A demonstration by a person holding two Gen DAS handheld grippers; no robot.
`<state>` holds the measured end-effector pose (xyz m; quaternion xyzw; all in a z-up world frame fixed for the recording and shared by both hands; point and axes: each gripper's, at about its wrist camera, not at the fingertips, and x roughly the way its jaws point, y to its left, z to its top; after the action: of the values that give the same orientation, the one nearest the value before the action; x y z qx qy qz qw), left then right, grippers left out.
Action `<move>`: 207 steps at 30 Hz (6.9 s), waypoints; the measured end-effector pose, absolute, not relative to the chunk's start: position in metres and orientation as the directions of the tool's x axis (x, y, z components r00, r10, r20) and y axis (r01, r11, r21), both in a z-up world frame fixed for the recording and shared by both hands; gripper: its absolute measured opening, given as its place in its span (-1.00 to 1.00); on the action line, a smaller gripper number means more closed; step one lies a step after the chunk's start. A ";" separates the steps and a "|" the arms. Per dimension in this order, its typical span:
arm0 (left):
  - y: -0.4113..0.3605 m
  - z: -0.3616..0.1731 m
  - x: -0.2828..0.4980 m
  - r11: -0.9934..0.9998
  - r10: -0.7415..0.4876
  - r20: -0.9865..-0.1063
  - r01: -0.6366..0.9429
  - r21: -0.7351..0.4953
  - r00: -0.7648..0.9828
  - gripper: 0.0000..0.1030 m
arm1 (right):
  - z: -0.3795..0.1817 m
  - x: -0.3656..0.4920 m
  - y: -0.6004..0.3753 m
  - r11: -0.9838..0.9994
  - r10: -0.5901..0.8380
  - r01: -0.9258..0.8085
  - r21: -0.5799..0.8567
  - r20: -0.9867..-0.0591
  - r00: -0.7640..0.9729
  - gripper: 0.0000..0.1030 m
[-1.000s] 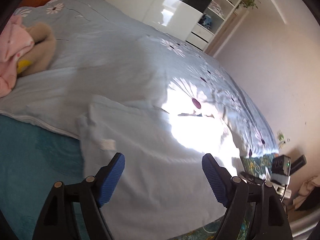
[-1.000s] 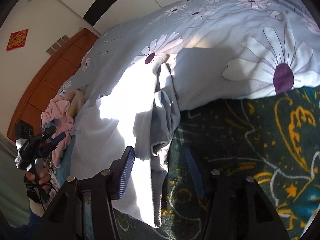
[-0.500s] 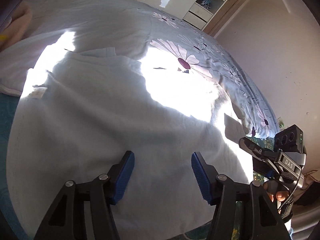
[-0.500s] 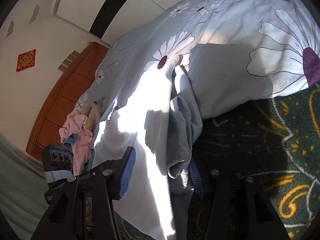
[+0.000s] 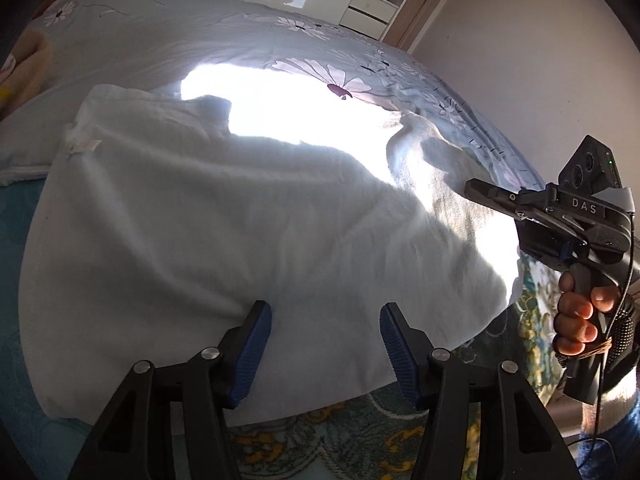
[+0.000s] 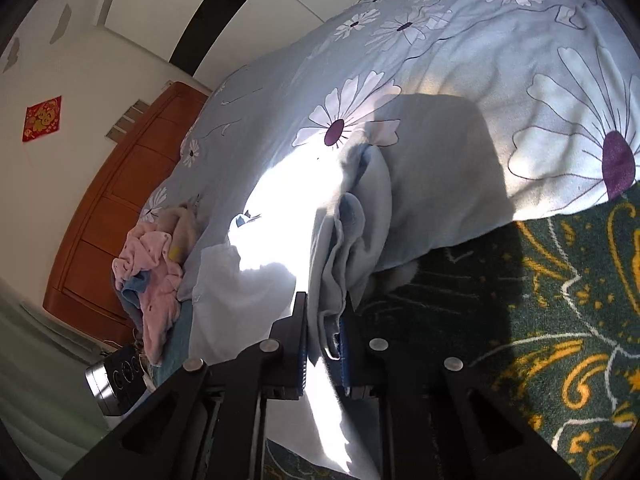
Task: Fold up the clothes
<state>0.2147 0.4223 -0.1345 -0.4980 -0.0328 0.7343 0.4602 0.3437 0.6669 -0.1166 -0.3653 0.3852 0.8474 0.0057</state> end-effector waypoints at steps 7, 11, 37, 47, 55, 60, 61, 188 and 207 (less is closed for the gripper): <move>0.350 -0.104 0.197 -0.567 0.786 -0.592 -0.590 -0.575 -0.177 0.18 | -0.055 0.308 0.612 -0.831 -0.201 -0.260 0.492 -0.702 -0.683 -0.75; 0.305 -0.089 0.184 -0.591 0.794 -0.546 -0.548 -0.591 -0.267 0.20 | -0.029 0.277 0.567 -0.882 -0.190 -0.207 0.423 -0.722 -0.665 -0.75; 0.227 -0.119 0.170 -0.581 0.814 -0.513 -0.375 -0.722 -0.273 0.25 | -0.067 0.231 0.436 -0.924 -0.286 -0.048 0.380 -0.767 -0.574 -0.19; 0.289 -0.094 0.181 -0.600 0.785 -0.570 -0.523 -0.605 -0.242 0.26 | -0.080 0.189 0.478 -0.902 -0.274 -0.137 0.409 -0.789 -0.549 -0.15; 0.295 -0.109 0.170 -0.606 0.779 -0.594 -0.489 -0.628 -0.202 0.18 | -0.104 0.127 0.452 -0.955 -0.157 -0.165 0.247 -0.890 -0.427 -0.15; 0.285 -0.115 0.167 -0.606 0.781 -0.593 -0.466 -0.644 -0.196 -0.45 | -0.117 0.119 0.447 -0.967 -0.092 -0.185 0.173 -0.920 -0.382 -0.34; 0.282 -0.116 0.167 -0.602 0.785 -0.587 -0.465 -0.649 -0.197 -0.52 | -0.118 0.119 0.447 -0.968 -0.083 -0.188 0.164 -0.922 -0.378 -0.58; 0.319 -0.132 0.111 -0.588 0.734 -0.678 -0.531 -0.610 -0.035 -0.70 | -0.152 0.341 0.647 -0.601 -0.453 -0.188 0.777 -0.525 -0.721 -0.74; 0.364 -0.157 0.081 -0.500 0.790 -0.607 -0.479 -0.722 0.090 0.36 | -0.171 0.351 0.609 -0.592 -0.362 -0.242 0.768 -0.522 -0.772 0.09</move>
<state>0.0813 0.3636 -0.1570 -0.5606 -0.1388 0.6599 0.4805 0.3514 0.6091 -0.1711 -0.3357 0.4500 0.8267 -0.0362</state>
